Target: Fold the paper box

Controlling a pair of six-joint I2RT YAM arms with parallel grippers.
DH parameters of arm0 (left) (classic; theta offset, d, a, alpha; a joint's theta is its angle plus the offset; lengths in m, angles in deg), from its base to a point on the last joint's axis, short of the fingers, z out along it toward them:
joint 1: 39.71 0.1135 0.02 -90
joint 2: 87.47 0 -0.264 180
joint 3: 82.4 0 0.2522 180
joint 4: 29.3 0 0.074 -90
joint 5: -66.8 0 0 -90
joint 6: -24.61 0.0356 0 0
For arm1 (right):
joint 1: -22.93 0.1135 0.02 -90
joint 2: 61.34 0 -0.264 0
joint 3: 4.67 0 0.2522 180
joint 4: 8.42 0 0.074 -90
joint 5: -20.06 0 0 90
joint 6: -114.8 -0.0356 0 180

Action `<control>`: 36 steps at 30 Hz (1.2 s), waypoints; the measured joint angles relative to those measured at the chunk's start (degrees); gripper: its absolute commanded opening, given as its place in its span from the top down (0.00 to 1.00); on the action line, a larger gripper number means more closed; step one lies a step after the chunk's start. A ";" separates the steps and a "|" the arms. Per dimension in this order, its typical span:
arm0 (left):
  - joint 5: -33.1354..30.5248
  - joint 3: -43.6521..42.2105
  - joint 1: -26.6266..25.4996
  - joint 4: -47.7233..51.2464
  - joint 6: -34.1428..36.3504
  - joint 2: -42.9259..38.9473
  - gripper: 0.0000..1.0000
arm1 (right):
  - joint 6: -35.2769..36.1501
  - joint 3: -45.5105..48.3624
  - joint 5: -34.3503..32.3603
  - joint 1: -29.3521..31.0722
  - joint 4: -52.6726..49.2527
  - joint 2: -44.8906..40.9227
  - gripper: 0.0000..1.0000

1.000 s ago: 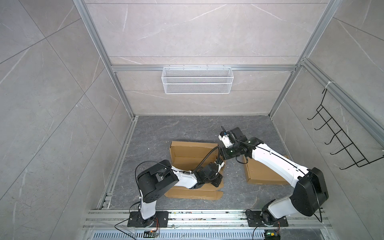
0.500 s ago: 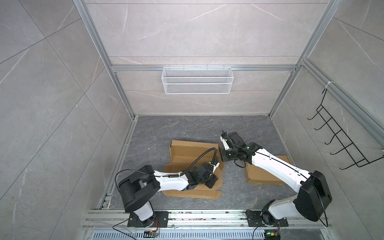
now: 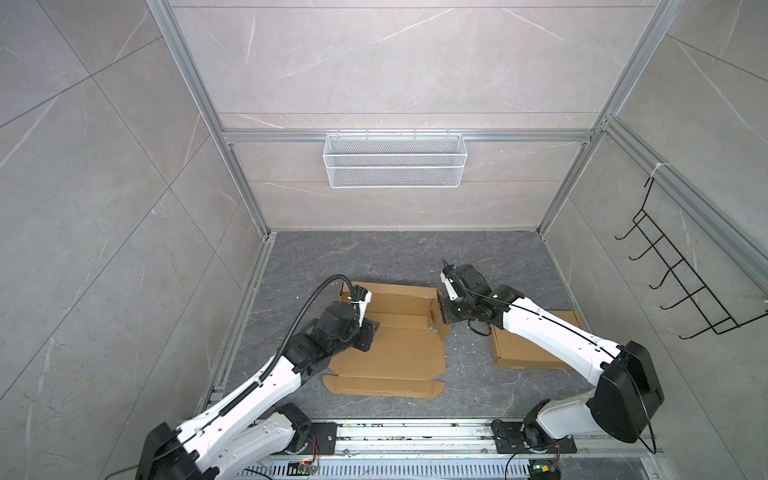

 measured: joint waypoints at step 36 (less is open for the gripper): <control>-1.40 -8.44 17.00 -35.10 9.81 18.32 1.00 | -0.90 -1.55 8.04 0.24 -2.64 0.55 0.69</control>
